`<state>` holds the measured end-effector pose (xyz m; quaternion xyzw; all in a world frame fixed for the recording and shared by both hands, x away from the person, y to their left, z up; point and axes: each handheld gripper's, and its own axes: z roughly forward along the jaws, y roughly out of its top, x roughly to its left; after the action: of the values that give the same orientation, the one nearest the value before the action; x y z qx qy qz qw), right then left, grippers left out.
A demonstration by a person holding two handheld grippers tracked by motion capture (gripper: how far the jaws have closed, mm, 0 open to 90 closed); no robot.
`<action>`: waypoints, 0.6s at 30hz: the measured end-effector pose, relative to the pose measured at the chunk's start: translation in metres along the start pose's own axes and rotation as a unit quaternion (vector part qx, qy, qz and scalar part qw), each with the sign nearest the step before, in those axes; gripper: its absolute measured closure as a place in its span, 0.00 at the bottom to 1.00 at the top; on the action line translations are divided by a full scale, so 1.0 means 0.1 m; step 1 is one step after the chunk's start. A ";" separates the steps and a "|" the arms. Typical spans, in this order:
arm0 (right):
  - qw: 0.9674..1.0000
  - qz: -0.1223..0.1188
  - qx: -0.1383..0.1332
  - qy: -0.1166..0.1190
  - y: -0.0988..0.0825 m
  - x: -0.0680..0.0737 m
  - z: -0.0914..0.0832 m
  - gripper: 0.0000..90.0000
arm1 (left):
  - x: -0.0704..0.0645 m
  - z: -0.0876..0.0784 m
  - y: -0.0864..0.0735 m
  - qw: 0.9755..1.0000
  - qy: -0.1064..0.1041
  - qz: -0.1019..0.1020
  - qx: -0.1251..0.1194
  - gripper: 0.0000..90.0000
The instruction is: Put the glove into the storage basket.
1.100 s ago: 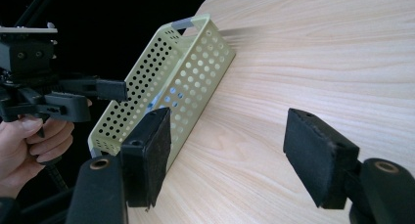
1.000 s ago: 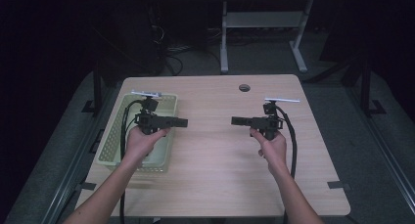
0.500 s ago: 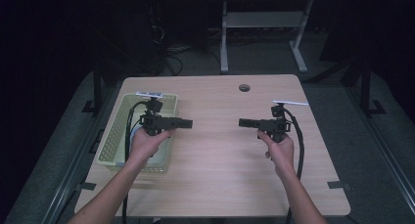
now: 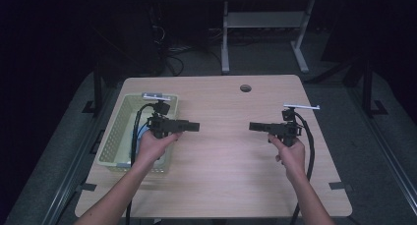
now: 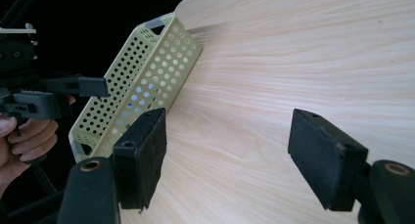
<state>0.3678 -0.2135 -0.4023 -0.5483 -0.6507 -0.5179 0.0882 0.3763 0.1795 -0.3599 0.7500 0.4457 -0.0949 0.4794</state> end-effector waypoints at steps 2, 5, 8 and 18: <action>1.000 0.000 0.000 -0.002 -0.02 -0.03 -0.03 0.33 | -0.02 0.03 -0.01 1.000 -0.002 0.004 0.002 0.29; 1.000 0.003 -0.002 -0.005 -0.06 -0.09 -0.08 0.33 | -0.05 0.07 -0.02 1.000 -0.003 0.007 0.005 0.29; 1.000 0.005 0.001 -0.009 -0.09 -0.13 -0.12 0.33 | -0.07 0.11 -0.03 1.000 -0.006 0.012 0.005 0.29; 1.000 0.019 -0.009 -0.011 -0.21 -0.29 -0.25 0.33 | -0.13 0.21 -0.07 1.000 -0.011 0.018 0.010 0.29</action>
<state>0.3505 -0.2477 -0.4229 -0.5674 -0.6360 -0.5160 0.0858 0.3690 0.1556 -0.3682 0.7614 0.4262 -0.0991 0.4784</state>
